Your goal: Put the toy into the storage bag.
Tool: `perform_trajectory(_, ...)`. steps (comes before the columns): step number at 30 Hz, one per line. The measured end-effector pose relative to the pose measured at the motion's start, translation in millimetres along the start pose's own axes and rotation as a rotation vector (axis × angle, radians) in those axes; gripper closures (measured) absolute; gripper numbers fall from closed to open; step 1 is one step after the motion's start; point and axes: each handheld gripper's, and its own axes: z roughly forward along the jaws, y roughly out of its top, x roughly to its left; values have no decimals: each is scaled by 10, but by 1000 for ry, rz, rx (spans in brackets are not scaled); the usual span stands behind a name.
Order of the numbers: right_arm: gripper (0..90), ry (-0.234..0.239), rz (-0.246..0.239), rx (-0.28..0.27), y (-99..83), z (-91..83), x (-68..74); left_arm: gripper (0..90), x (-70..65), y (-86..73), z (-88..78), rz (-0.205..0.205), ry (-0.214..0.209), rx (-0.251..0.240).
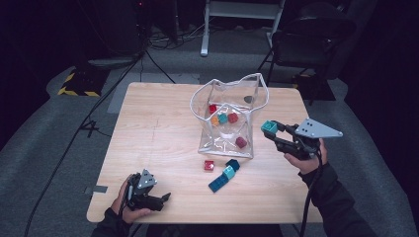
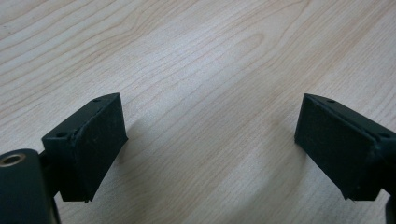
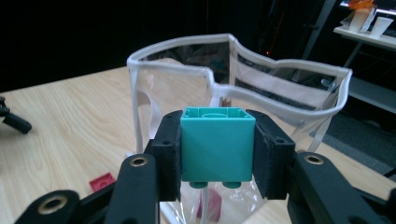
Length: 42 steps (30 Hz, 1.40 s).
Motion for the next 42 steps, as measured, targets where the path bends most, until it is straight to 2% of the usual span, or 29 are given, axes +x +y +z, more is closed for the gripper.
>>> perform_trajectory(12,590,-36,-17,-36,337,101,-67,92,0,0,1,0,-1,0)
perform_trajectory(21,590,-52,-17,-36,494,256,-98,92,0,0,0,1,0,0)
perform_trajectory(31,590,-64,-4,-22,554,465,-119,92,0,0,0,1,0,0)
perform_trajectory(39,590,-80,0,12,572,648,-146,92,-3,-1,1,-2,-2,-1)
perform_trajectory(42,590,-85,15,24,564,721,-165,92,-3,-1,1,-3,-3,0)
